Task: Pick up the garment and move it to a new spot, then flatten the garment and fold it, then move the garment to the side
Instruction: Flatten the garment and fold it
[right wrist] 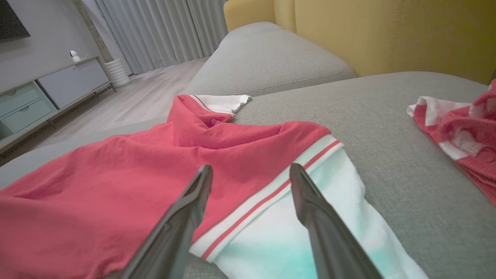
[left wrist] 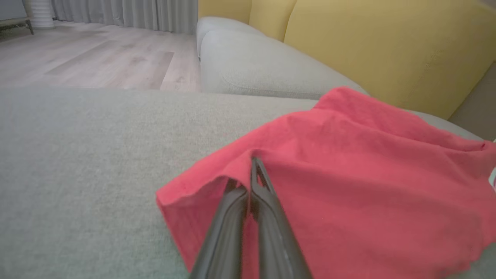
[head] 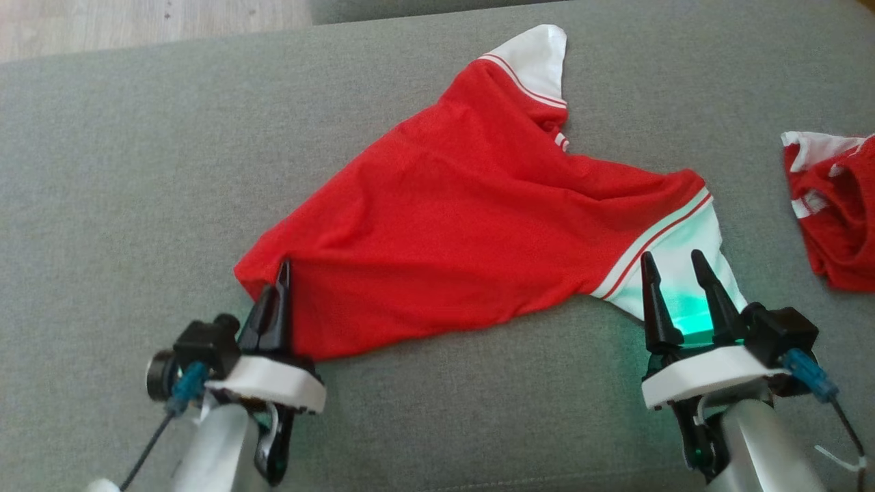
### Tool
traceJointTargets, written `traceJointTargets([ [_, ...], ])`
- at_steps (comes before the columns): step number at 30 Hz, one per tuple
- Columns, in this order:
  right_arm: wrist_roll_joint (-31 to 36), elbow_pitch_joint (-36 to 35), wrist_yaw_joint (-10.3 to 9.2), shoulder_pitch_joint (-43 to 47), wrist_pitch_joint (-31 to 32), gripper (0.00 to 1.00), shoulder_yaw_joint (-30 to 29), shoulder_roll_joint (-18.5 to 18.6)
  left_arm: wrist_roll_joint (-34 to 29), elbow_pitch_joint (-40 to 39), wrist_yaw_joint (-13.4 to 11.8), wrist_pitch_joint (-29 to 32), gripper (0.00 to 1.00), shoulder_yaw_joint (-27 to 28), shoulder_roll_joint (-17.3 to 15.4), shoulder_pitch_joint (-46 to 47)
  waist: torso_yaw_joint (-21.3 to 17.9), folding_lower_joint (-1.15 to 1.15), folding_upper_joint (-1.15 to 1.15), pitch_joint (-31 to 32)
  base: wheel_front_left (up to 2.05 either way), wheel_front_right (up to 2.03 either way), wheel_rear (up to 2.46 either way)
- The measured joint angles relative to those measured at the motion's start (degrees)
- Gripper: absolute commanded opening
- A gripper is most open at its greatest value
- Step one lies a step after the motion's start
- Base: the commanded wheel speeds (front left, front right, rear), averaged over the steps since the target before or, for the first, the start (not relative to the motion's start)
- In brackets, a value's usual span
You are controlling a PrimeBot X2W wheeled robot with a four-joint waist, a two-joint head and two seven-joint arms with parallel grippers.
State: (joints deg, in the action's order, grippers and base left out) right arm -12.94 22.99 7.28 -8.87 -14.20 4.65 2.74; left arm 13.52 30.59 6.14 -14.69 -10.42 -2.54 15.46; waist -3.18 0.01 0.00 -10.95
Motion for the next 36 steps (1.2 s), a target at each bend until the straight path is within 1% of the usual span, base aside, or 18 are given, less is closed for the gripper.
traceJointTargets([
  [3, -0.3, 0.0, 0.00, 0.0, 0.0, 1.00, -0.1, 0.0, -1.2, -1.4, 0.4, 0.0, 0.00, 0.7, 0.0, 0.9, 0.2, 0.00, 0.00, -0.4, 0.00, 0.00, 0.00],
  [6, -0.7, 0.0, 0.00, -0.2, 0.0, 1.00, -0.1, 0.0, -3.2, -1.7, 0.5, 0.0, 0.00, 1.3, -0.1, 3.9, 0.3, 0.00, 0.00, -1.0, 0.00, 0.00, 0.00],
  [11, -1.2, 0.0, 0.00, -2.0, 0.0, 1.00, 0.7, 0.0, -5.5, 1.9, 0.8, 0.0, 0.00, 3.2, -0.5, 9.8, -0.3, 0.00, 0.00, -2.3, 0.00, 0.00, 0.00],
  [17, -1.3, -0.1, 0.00, -3.6, 0.0, 1.00, 0.6, 0.0, -6.9, 6.4, -2.2, 0.0, 0.00, 6.6, -1.1, 14.4, -1.7, 0.00, 0.00, -3.8, 0.00, 0.00, 0.00],
  [19, -1.2, 0.0, 0.00, -3.5, 0.0, 1.00, 0.2, 0.0, -7.3, 7.3, -2.8, 0.0, 0.00, 7.1, -1.2, 15.3, -2.0, 0.00, 0.00, -4.1, 0.00, 0.00, 0.00],
  [20, -1.2, 0.0, 0.00, -3.5, 0.0, 1.00, 0.1, 0.0, -7.6, 7.7, -3.2, 0.0, 0.34, 7.2, -1.2, 15.7, -2.1, 0.00, 0.00, -4.2, 0.00, 0.00, 0.00],
  [21, -1.2, 0.0, 0.00, -3.5, 0.0, 1.00, 0.1, 0.0, -7.7, 8.0, -3.2, 0.0, 0.98, 7.3, -1.2, 16.0, -2.1, 0.00, 0.00, -4.2, 0.00, 0.00, 0.00],
  [22, -1.1, 0.0, 0.00, -3.5, 0.0, 1.00, 0.0, 0.0, -7.8, 8.1, -3.2, 0.0, 1.00, 7.4, -1.2, 16.0, -2.1, 0.01, 0.00, -4.1, 0.00, 0.00, 0.00],
  [24, -1.1, 0.0, 0.00, -3.5, 0.0, 1.00, -0.1, 0.0, -8.2, 8.2, -3.4, 0.0, 1.00, 7.5, -1.1, 15.8, -2.1, -0.01, 0.00, -3.6, 0.00, 0.00, 0.00],
  [26, -1.1, -0.1, 0.00, -3.5, 0.0, 1.00, -0.2, 0.0, -8.1, 7.7, -4.2, 0.0, 1.00, 8.6, -0.7, 15.1, -2.0, 0.00, 0.00, -3.0, 0.00, 0.00, 0.00],
  [28, -1.1, -0.3, 0.00, -3.5, 0.0, 1.00, -0.2, 0.0, -8.1, 6.5, -4.7, 0.0, 1.00, 9.1, -0.6, 13.0, -1.7, -0.01, 0.00, -2.2, 0.00, 0.00, 0.00],
  [32, -0.6, -1.1, 0.00, -3.2, 0.0, 1.00, -0.7, 0.0, -7.9, 3.2, -5.7, 0.0, 1.00, 10.5, -0.2, 5.0, -1.1, -0.01, 0.00, -0.1, 0.00, 0.00, 0.00],
  [34, -0.6, -1.3, 0.00, -1.9, 0.0, 1.00, -0.9, 0.0, -7.9, 0.6, -5.7, 0.0, 1.00, 10.5, -0.1, -0.8, -0.4, -0.01, 0.00, 1.5, 0.00, 0.00, 0.00],
  [36, -0.6, -1.1, 0.00, -0.3, 0.0, 1.00, -0.8, 0.0, -7.8, -0.8, -5.7, 0.0, 1.00, 10.4, 0.0, -3.7, 0.2, -0.01, 0.00, 2.6, 0.00, 0.00, 0.00],
])
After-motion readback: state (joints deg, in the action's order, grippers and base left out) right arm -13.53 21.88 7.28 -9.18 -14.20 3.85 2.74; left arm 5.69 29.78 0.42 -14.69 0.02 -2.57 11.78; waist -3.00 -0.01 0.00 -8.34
